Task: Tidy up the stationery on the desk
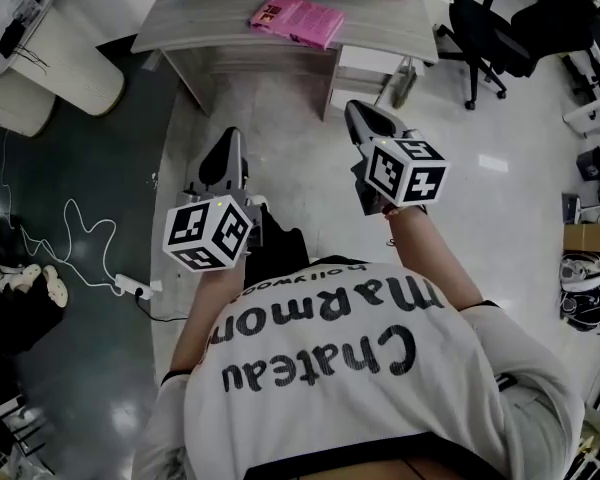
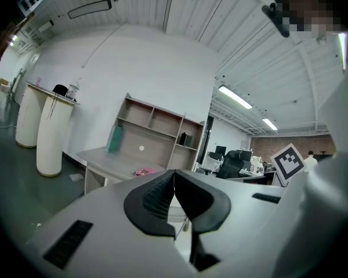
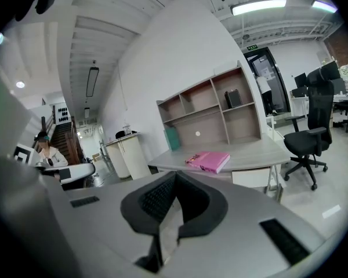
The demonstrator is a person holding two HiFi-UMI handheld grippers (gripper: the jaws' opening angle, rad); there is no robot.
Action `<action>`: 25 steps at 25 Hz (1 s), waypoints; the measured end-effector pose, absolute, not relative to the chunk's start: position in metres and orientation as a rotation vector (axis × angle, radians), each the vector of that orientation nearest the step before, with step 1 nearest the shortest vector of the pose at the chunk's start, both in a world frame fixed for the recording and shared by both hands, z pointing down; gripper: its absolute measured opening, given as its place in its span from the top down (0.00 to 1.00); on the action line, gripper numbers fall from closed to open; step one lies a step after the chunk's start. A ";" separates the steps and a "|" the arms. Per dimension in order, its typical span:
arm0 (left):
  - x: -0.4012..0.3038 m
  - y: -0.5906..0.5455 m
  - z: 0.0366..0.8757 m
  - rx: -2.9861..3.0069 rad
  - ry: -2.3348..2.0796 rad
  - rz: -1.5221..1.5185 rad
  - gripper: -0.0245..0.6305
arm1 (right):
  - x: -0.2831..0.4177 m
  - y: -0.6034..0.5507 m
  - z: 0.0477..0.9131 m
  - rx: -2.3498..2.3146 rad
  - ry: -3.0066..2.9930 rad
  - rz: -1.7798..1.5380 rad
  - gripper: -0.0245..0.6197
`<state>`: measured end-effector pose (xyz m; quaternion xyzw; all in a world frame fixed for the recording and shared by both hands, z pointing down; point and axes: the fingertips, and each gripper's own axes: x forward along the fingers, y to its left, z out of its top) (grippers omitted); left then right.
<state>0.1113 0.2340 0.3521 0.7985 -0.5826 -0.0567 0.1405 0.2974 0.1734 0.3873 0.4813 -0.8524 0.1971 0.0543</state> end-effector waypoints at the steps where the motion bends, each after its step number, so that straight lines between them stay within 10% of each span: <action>1: 0.111 0.226 0.354 2.310 -1.670 -0.162 0.94 | 0.297 0.168 0.389 1.470 -2.582 0.599 0.94; 25: 0.063 0.000 0.421 2.402 -1.244 0.028 0.94 | 0.232 -0.022 0.462 1.733 -2.315 0.839 0.94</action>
